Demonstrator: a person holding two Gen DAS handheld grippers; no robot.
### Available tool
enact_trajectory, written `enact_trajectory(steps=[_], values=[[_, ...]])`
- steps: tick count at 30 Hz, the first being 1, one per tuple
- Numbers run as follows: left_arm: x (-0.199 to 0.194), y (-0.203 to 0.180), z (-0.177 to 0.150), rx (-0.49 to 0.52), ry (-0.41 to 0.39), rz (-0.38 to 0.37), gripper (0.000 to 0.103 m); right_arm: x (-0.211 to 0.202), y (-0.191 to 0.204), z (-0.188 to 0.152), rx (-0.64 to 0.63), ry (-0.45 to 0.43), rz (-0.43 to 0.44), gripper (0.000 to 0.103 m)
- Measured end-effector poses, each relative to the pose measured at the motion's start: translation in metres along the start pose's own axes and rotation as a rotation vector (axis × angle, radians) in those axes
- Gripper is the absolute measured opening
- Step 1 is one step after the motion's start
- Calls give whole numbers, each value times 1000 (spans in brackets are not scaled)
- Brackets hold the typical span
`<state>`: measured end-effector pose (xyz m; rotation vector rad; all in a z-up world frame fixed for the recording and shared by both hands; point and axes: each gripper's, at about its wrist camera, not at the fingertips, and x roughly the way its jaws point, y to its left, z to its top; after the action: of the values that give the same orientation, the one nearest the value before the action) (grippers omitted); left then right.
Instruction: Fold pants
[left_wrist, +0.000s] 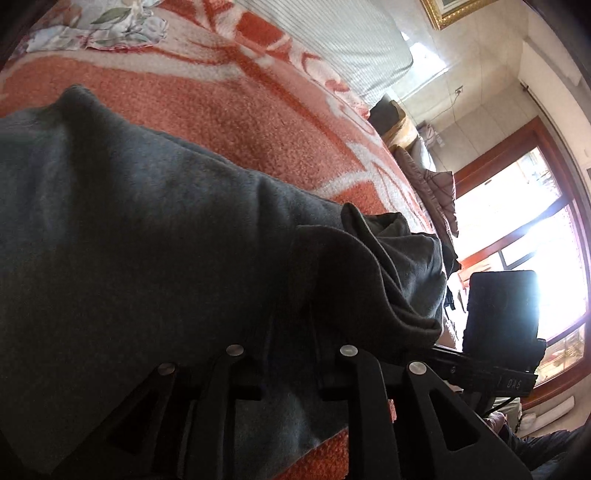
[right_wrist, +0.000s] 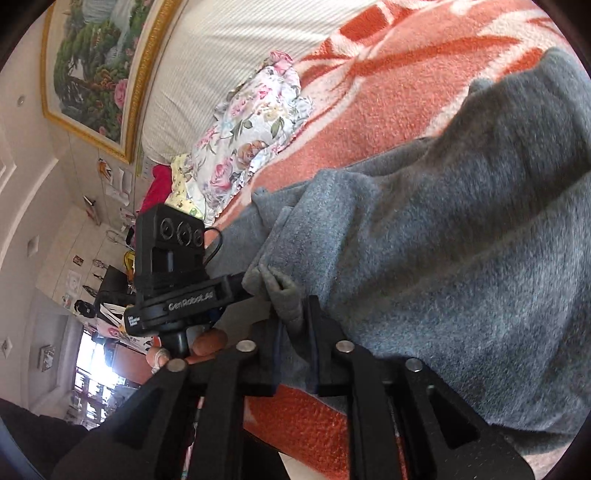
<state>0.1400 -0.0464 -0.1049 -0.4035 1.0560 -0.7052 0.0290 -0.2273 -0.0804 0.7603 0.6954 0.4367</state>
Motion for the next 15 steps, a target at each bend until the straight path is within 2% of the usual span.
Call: enact_trajectory(steps=[1, 3, 4, 8, 11, 14, 15], values=[[-7, 1, -2, -6, -11, 15, 19, -2, 2, 0, -6, -3, 7, 30], [-23, -1, -5, -8, -37, 33, 19, -8, 9, -1, -22, -20, 30, 63], [-32, -4, -5, -5, -56, 33, 19, -13, 12, -2, -32, -32, 39, 66], [-58, -29, -4, 40, -114, 34, 26, -29, 24, -1, -78, -67, 26, 67], [-66, -51, -4, 77, -125, 12, 27, -45, 21, 4, -72, -107, 6, 67], [-65, -69, -2, 104, -122, -8, 36, -56, 17, 13, -62, -141, -28, 67], [-64, -76, -2, 115, -120, -15, 36, -60, 15, 16, -58, -154, -43, 67]])
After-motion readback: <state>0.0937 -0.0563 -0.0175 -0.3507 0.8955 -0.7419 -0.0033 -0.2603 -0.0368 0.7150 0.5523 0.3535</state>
